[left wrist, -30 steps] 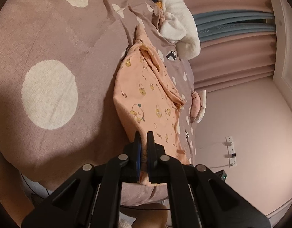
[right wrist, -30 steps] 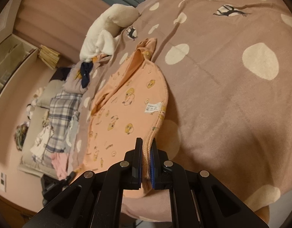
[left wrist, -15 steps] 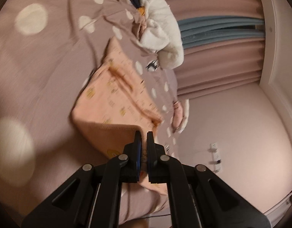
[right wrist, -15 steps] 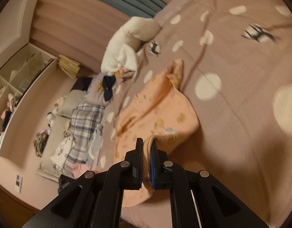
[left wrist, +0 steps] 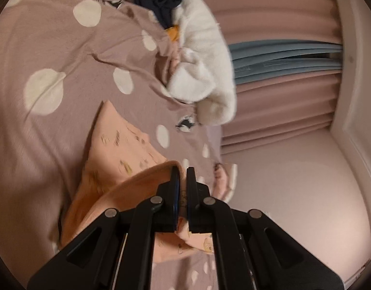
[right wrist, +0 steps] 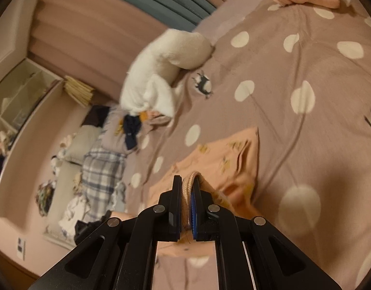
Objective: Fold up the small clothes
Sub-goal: 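Lift the hem with both grippers and fold it over toward the collar, then open both grippers and release the folded hem onto the garment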
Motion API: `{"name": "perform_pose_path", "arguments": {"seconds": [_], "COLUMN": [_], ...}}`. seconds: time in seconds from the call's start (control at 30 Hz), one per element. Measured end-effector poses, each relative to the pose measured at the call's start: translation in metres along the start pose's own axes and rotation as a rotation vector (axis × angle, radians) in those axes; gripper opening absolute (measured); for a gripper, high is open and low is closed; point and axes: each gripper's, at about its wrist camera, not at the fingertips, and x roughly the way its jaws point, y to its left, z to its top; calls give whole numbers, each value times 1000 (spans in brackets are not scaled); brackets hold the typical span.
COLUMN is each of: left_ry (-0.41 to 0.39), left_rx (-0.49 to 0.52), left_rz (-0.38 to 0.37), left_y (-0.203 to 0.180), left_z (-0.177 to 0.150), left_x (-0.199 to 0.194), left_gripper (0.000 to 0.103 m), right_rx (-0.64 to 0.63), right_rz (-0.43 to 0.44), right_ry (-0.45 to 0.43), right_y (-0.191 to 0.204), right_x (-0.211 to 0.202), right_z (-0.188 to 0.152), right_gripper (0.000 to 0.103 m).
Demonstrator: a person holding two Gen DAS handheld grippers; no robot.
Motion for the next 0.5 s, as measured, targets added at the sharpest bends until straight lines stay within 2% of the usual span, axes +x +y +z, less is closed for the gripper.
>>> {"name": "perform_pose_path", "arguments": {"seconds": [0.1,0.2,0.23,0.27,0.3,0.37,0.43,0.47,0.5], "left_ry": [-31,-64,-71,-77,-90,-111,-124,-127,-136], "left_rx": [10,-54,-70,-80,-92,-99,-113,-128,-152], "left_rz": [63,62,89,125,190,277,304,300,283], "left_y": [10,27,33,36,42,51,56,58,61], "left_z": [19,35,39,42,44,50,54,55,56], "left_x": [24,45,52,56,61,62,55,51,43], "left_gripper": [3,3,3,8,18,28,35,56,74], "right_rx": [31,65,67,81,108,177,194,178,154], "right_rz": [-38,-57,-79,-114,-124,-118,-126,-151,-183], "right_ry": [36,80,86,97,104,111,79,54,29], "right_y": [-15,-28,-31,-37,-43,-54,-59,-57,-54], "right_x": [34,67,74,84,88,95,92,89,82], "right_z": [18,33,36,39,41,43,45,46,47], "right_gripper": [7,7,7,7,7,7,14,18,29]}}
